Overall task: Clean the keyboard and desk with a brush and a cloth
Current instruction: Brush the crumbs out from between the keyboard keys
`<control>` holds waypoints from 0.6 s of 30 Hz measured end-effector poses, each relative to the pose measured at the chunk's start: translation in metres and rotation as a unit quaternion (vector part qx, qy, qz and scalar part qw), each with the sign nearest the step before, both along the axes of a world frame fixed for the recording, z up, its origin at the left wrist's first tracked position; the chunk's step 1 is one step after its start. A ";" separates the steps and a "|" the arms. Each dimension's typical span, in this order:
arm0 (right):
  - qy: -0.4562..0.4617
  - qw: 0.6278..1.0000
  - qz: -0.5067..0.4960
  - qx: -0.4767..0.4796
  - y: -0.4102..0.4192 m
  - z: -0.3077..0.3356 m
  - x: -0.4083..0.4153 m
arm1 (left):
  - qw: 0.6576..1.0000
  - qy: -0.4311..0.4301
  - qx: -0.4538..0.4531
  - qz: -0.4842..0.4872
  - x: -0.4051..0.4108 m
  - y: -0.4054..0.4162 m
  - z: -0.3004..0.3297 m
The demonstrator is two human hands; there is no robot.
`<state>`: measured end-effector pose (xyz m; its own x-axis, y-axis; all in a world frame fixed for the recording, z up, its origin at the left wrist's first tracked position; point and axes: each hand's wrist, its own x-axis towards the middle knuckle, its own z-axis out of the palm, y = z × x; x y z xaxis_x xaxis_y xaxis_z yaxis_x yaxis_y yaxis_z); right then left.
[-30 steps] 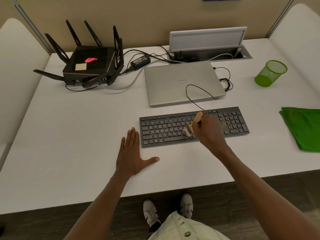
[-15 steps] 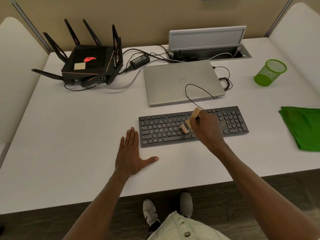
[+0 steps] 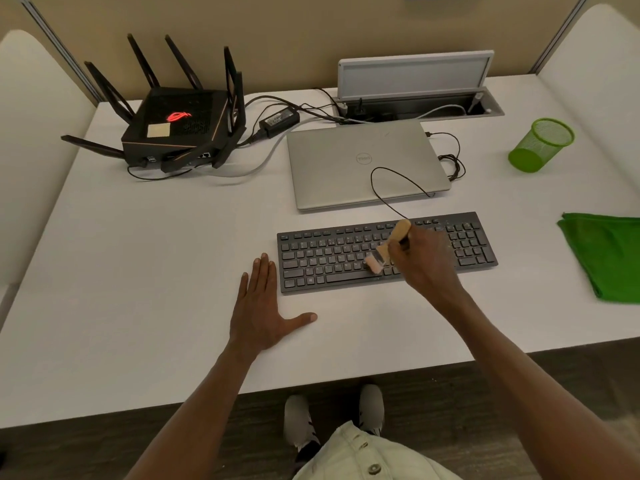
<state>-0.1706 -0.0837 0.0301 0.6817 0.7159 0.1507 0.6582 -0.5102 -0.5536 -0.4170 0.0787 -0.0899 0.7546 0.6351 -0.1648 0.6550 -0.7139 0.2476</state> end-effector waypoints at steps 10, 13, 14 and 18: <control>0.040 0.998 -0.054 0.012 -0.027 -0.011 -0.003 | 1.000 0.003 -0.005 0.003 -0.001 0.000 0.001; 0.011 0.998 -0.061 0.027 -0.030 -0.009 -0.002 | 1.000 0.005 -0.003 0.001 0.000 0.000 0.001; 0.014 0.998 -0.045 0.036 -0.028 -0.008 -0.005 | 1.000 0.004 -0.002 0.001 0.000 0.000 0.002; 0.054 0.994 0.088 0.035 -0.019 -0.015 -0.025 | 1.000 0.002 -0.006 0.003 0.000 0.000 0.002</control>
<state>-0.1959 -0.1025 0.0154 0.5621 0.8157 0.1367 0.6688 -0.3511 -0.6554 -0.4169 0.0784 -0.0874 0.7508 0.6370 -0.1748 0.6594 -0.7076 0.2538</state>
